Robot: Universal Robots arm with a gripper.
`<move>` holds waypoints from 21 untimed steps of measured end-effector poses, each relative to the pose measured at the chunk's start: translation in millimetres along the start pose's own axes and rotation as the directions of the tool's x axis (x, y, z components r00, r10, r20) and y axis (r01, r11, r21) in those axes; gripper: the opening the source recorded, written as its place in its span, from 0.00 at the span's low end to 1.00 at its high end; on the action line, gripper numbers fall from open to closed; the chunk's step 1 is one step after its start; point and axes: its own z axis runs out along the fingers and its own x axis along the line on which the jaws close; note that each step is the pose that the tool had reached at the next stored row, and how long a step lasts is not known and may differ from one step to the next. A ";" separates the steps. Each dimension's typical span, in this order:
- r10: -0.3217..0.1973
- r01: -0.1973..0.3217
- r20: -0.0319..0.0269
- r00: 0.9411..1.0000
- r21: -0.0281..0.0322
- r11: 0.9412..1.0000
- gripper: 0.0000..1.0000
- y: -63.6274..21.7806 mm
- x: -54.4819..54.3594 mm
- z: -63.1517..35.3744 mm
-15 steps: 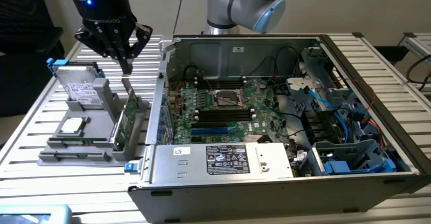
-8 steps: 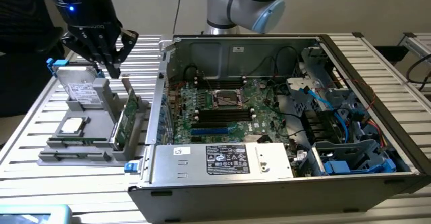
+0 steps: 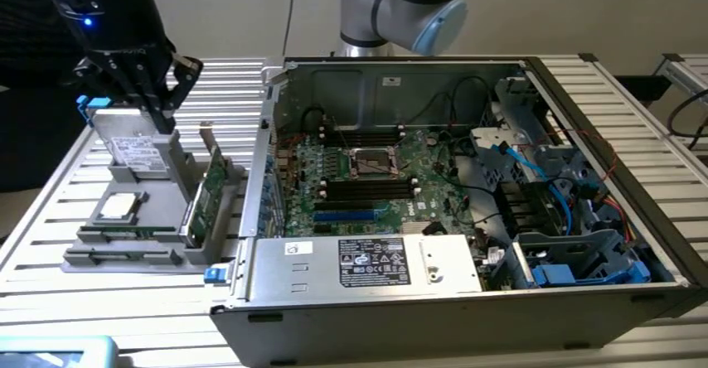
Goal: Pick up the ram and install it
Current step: 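Reach for the ram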
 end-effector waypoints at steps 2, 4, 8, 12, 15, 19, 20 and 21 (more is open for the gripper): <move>0.000 0.000 0.000 1.000 0.000 1.000 0.11 -1.3 6.6 0.5; 0.000 0.000 0.000 1.000 0.000 1.000 0.11 -2.8 11.9 1.2; 0.000 0.000 -0.002 1.000 0.000 1.000 0.11 -6.1 19.6 3.0; 0.000 0.000 -0.004 1.000 0.001 1.000 0.11 -11.1 27.6 3.8; 0.000 0.000 -0.004 1.000 0.003 1.000 0.11 -15.1 33.7 3.9; 0.000 0.000 -0.004 1.000 0.005 1.000 0.11 -19.9 40.9 4.1; 0.000 0.000 -0.005 1.000 0.006 1.000 0.11 -20.7 42.3 4.2; 0.000 0.000 -0.006 1.000 0.007 1.000 0.11 -21.0 43.6 4.4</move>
